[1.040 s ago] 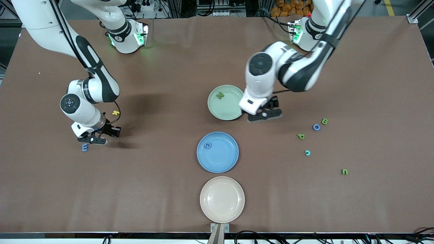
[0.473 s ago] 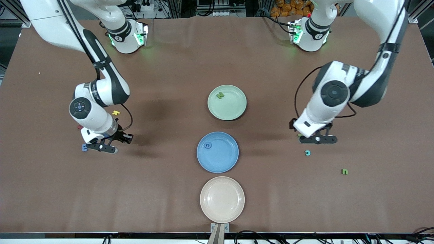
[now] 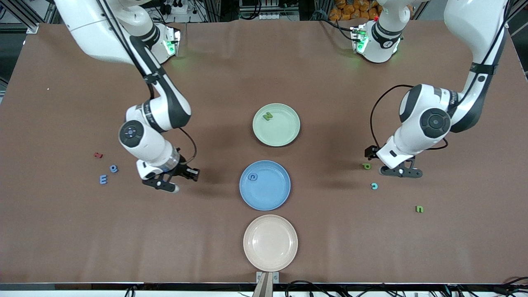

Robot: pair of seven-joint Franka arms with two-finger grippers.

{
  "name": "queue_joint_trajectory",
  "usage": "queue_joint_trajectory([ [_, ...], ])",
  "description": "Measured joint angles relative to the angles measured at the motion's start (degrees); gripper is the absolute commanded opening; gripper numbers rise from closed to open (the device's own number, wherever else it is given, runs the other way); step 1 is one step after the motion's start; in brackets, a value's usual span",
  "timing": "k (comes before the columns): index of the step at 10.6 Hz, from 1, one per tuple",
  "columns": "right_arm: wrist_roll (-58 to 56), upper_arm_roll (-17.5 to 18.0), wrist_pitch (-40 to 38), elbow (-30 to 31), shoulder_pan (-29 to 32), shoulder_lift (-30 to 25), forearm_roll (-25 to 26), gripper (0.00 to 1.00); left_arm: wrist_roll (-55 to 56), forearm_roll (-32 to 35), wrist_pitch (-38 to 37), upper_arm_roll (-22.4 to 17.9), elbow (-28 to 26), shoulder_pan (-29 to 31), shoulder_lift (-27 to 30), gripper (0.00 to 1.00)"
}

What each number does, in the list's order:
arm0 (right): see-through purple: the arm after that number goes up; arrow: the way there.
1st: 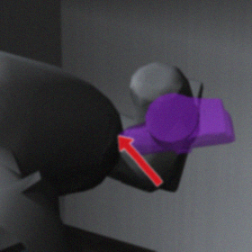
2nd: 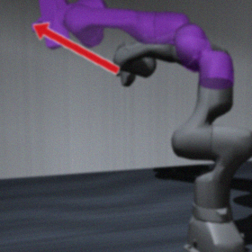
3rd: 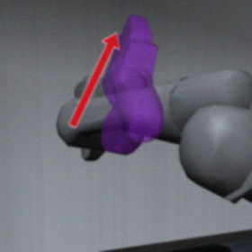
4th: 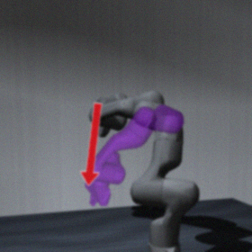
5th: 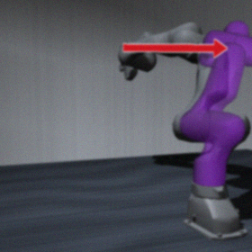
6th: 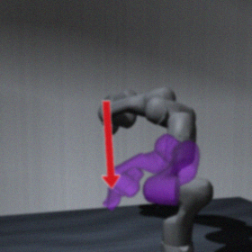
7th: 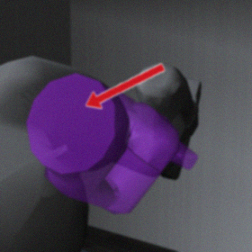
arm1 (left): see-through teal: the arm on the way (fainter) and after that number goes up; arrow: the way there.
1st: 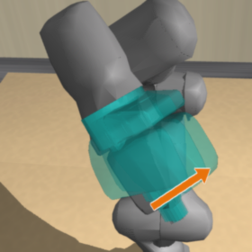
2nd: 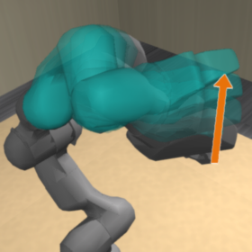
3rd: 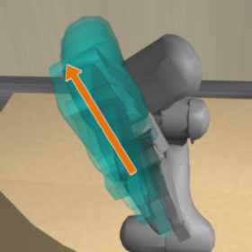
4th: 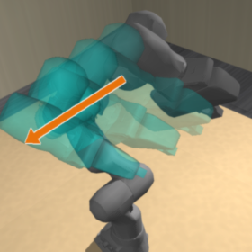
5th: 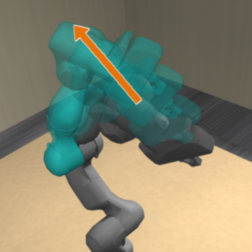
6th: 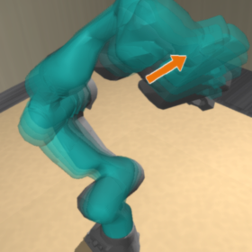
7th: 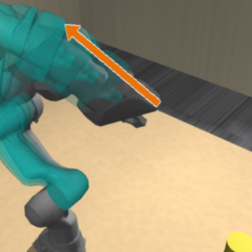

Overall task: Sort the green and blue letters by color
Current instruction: 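Carry the blue x to the blue plate while the left gripper returns, then open the right gripper over the blue plate, releasing the x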

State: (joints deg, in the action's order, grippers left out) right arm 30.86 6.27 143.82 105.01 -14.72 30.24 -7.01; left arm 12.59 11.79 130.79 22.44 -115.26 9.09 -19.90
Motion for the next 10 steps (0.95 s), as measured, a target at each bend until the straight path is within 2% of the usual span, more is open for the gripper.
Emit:
queue_joint_trajectory([
  [4,1.7,-0.1,0.2,-10.0,-6.9,5.9,-3.0,0.15,-0.1,-0.1,9.1,0.6,-7.1,-0.1,-0.1,1.0],
  [6,2.3,-1.0,1.4,-14.1,-10.7,8.9,-3.0,0.15,-0.2,-0.1,11.0,0.6,-7.9,-0.1,-0.3,1.0],
  [8,2.4,-1.8,6.6,-15.7,-14.3,11.8,-3.0,0.23,-0.9,0.2,13.6,0.6,-8.2,-0.1,-1.6,1.0],
  [9,2.5,-2.0,10.0,-15.9,-15.7,13.2,-3.0,0.46,-1.4,0.9,14.9,0.6,-8.3,0.0,-2.6,1.0],
  [10,2.6,-2.1,13.4,-16.0,-16.9,14.7,-3.0,0.99,-1.5,2.2,16.4,0.5,-8.3,0.0,-3.7,1.0],
])
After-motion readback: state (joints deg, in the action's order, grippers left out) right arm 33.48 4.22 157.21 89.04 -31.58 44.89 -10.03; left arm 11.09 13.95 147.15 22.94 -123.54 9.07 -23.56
